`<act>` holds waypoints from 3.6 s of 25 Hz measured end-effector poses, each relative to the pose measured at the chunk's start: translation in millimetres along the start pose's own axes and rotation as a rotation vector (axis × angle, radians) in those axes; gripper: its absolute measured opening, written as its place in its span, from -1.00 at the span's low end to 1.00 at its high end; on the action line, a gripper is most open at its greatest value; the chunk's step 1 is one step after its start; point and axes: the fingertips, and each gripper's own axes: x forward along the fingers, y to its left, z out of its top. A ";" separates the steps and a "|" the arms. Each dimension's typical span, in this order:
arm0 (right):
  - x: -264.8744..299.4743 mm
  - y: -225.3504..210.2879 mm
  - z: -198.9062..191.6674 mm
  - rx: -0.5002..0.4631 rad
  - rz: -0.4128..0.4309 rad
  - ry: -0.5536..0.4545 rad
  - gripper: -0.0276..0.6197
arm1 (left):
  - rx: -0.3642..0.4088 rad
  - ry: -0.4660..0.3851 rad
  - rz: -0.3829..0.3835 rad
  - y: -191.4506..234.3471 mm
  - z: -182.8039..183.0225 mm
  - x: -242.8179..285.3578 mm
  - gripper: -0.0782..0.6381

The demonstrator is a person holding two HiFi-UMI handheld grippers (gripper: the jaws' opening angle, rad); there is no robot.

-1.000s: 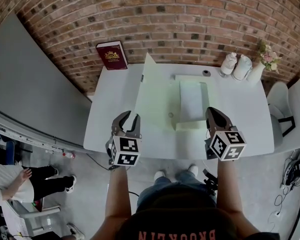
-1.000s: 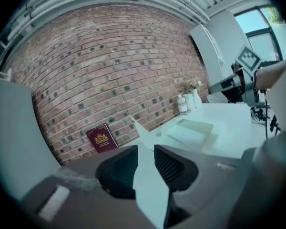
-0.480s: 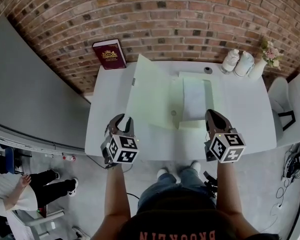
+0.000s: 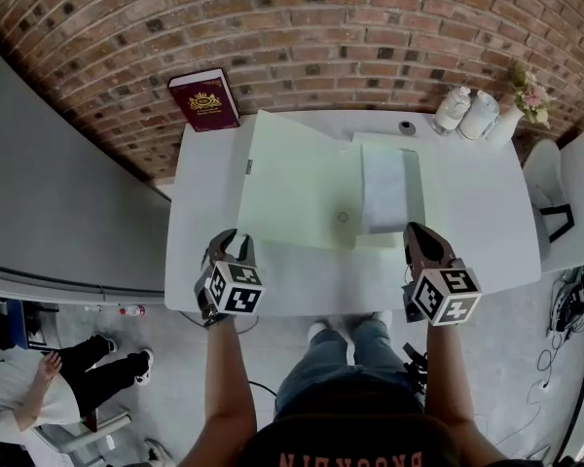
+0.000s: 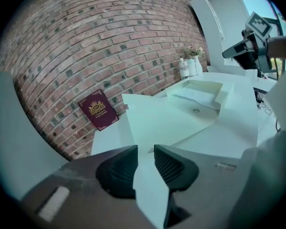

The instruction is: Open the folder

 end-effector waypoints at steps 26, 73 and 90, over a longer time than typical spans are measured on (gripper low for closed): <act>38.4 19.3 -68.1 -0.076 -0.001 0.170 -0.92 | -0.070 0.166 -0.191 -26.0 -70.6 73.2 -0.61; -34.3 -94.6 73.8 -0.068 0.079 -0.151 -0.92 | -0.371 -0.308 0.093 -41.1 147.4 -67.1 -0.78; -59.9 -132.8 124.8 -0.244 0.151 -0.259 -0.92 | -0.368 -0.597 0.100 -106.3 272.4 -113.5 -0.78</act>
